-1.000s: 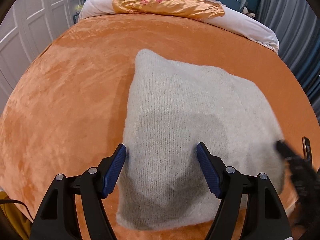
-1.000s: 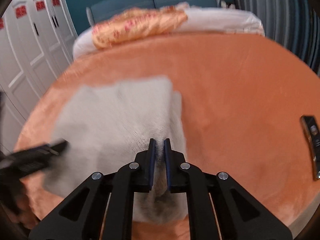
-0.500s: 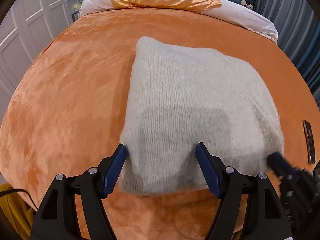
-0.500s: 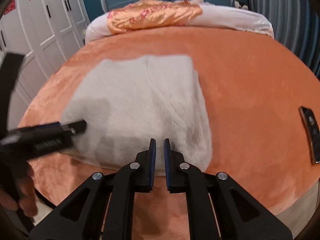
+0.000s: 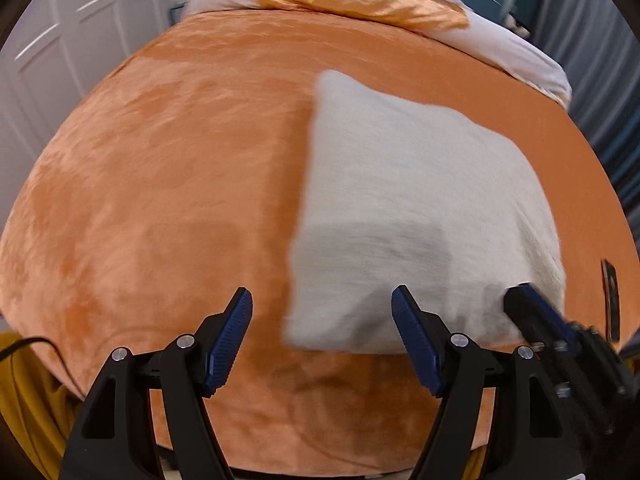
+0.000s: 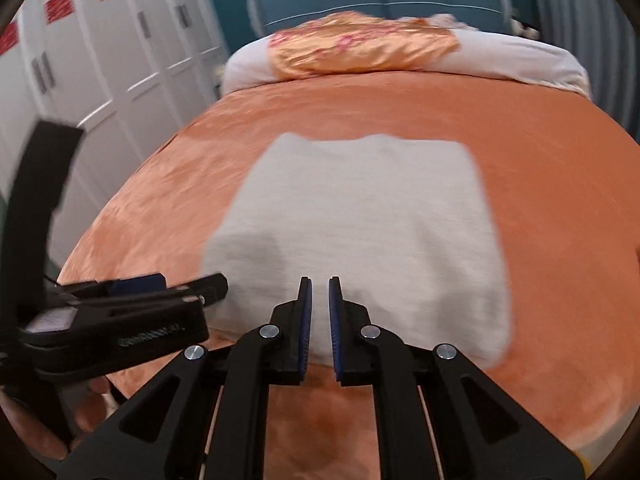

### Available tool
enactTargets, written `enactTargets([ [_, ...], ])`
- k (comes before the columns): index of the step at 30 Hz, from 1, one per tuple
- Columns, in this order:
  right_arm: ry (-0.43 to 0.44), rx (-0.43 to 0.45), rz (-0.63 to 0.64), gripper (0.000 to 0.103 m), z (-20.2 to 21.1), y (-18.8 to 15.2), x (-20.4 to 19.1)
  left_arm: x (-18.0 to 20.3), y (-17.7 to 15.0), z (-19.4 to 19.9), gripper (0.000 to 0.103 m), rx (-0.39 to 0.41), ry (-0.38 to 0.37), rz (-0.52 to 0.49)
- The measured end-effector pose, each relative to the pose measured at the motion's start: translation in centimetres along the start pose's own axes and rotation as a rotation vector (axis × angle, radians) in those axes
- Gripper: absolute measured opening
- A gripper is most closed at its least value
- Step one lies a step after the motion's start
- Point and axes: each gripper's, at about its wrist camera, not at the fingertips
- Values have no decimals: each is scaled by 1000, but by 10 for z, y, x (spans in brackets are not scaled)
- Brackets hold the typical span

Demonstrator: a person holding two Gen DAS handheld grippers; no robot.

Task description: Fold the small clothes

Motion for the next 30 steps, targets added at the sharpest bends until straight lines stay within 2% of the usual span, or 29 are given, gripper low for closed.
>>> enactTargets([
  [1, 24, -53, 6, 8, -19, -4, -3, -6, 0, 1, 71, 5, 15, 4],
  [3, 12, -159, 16, 8, -48, -21, 0, -13, 0, -1, 71, 5, 47, 1],
  [4, 0, -163, 46, 8, -54, -30, -3, -17, 0, -2, 71, 0, 56, 6],
  [7, -4, -176, 79, 8, -40, -20, -9, -24, 2, 0, 71, -1, 39, 35],
  [10, 2, -145, 28, 9, -12, -17, 4, -18, 10, 3, 71, 8, -4, 42],
  [13, -49, -68, -40, 10, 19, -13, 23, 0, 21, 4, 71, 11, -49, 26],
  [17, -164, 27, -99, 10, 49, -5, 56, 27, 27, 1, 71, 24, -68, -17],
  [21, -191, 38, -140, 27, 46, -6, 76, 42, 28, -6, 71, 12, -69, -35],
  [23, -183, 39, -135, 28, 46, -9, 77, 47, 27, -8, 71, 15, -48, -45],
  [26, -171, 48, -137, 36, 40, -9, 79, 51, 25, -11, 71, 25, -22, -64],
  [30, -165, 22, -149, 36, 21, -11, 82, 54, 24, -14, 72, 27, 1, -77],
])
Point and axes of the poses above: each gripper's, at about its wrist camera, not at the fingertips, and z roughly against the way its jaws point, x to its right, y to its top, and after that the axes turned 8 degrees about y, right-handed
